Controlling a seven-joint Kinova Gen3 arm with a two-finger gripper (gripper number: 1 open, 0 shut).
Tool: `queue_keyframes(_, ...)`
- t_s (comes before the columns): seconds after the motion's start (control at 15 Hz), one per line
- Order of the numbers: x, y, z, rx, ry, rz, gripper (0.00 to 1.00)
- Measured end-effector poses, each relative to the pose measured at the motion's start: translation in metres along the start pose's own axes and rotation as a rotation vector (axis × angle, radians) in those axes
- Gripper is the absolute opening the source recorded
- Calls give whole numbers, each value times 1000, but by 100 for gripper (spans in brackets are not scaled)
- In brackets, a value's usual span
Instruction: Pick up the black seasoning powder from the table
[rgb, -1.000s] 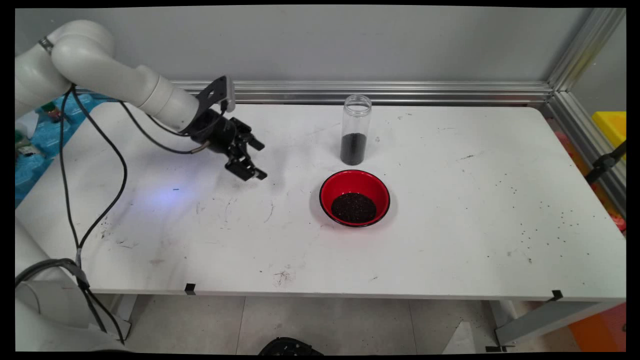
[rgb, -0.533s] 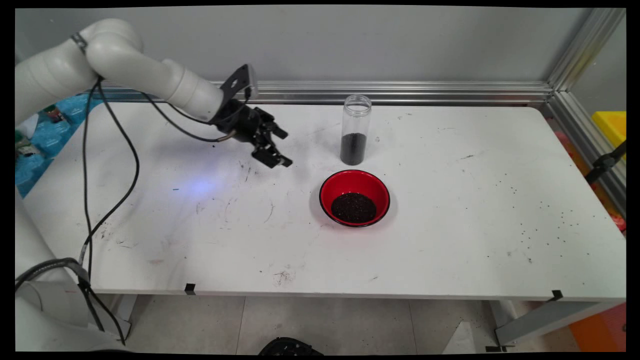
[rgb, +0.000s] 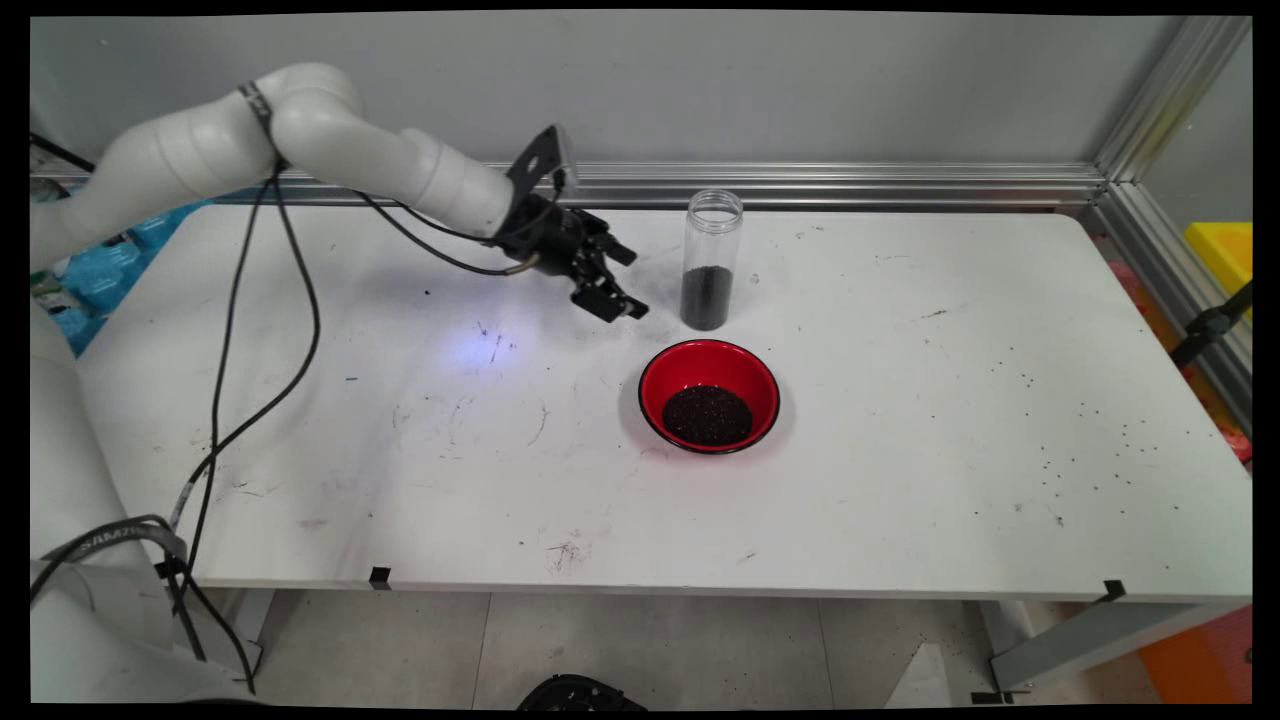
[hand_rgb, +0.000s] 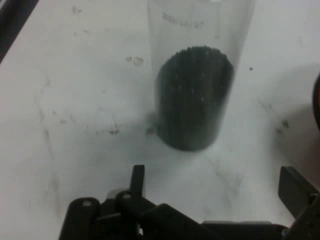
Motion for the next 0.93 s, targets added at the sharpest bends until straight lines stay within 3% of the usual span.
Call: queue_keyframes(0.93,1,-16,84,-30,90,-8,100)
